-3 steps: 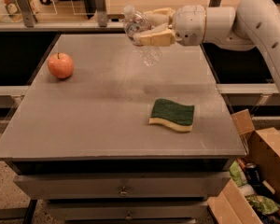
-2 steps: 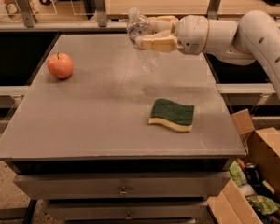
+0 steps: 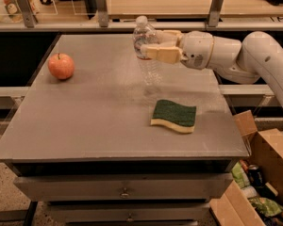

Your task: Place water bottle upright

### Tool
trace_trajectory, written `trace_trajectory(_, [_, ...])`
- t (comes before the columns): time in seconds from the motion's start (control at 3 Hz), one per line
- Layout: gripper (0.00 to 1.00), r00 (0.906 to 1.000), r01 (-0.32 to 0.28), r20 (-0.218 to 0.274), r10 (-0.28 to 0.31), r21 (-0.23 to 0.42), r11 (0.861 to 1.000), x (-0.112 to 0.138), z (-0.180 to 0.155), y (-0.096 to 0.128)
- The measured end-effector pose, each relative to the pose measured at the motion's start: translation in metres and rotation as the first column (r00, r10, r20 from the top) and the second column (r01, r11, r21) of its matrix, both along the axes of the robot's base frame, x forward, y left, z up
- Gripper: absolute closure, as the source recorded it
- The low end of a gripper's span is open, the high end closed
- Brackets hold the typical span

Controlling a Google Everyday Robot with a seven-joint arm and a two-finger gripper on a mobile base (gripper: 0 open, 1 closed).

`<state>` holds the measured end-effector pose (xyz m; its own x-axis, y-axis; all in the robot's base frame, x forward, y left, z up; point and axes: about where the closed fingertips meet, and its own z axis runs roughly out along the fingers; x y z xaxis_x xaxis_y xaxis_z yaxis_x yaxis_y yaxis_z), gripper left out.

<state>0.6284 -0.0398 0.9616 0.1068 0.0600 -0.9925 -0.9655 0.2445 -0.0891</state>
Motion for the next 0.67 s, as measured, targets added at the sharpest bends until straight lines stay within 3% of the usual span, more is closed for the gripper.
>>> trace_trajectory(0.33, [0.84, 0.9982, 0.005, -0.059, -0.002, 0.055, 0.998, -0.0024, -0.0141, -0.0050])
trace_trajectory(0.67, [0.60, 0.9986, -0.012, -0.049, 0.018, 0.133, 0.991, -0.0015, -0.0202, -0.0057])
